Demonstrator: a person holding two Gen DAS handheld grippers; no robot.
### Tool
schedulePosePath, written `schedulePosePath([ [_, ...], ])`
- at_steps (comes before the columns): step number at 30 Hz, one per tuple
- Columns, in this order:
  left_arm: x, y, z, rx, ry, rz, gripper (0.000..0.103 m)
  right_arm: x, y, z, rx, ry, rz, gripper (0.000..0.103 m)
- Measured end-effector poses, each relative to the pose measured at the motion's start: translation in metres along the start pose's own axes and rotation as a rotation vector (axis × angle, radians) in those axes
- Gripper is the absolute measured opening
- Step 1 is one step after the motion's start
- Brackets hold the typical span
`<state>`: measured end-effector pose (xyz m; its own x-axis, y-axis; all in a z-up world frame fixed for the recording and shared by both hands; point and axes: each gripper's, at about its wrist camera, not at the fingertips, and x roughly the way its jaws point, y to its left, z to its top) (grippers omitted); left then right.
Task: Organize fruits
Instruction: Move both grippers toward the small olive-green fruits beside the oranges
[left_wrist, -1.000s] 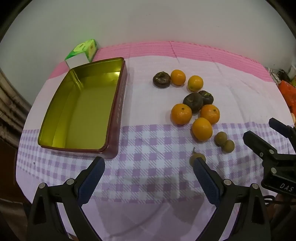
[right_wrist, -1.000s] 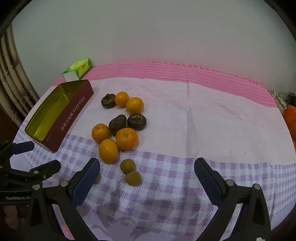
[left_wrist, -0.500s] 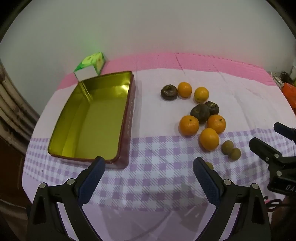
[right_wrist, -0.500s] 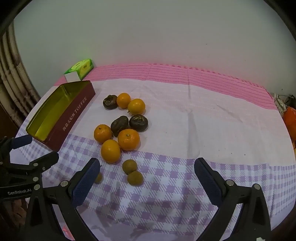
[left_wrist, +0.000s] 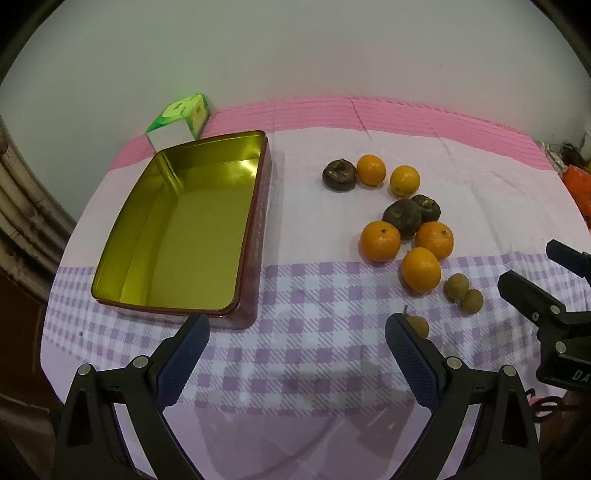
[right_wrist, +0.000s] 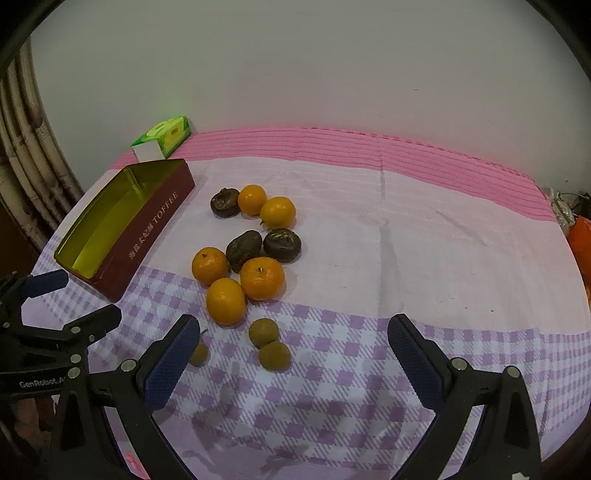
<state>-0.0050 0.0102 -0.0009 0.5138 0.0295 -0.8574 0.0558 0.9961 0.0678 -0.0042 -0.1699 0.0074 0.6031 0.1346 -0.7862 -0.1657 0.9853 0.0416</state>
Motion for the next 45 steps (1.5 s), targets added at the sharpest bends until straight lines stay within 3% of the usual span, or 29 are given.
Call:
schedulePosePath([
  [17,-0.0002,0.0089,0.0001,-0.029,0.013,0.009,0.096,0.0016,0.0084,-0.0028,-0.018,0.001,0.011,0.099],
  [45,0.0052,0.0091,-0.0039,-0.023,0.038,0.011,0.096,0.0090,0.0081,-0.0079,-0.005,0.034,0.040,0.076],
])
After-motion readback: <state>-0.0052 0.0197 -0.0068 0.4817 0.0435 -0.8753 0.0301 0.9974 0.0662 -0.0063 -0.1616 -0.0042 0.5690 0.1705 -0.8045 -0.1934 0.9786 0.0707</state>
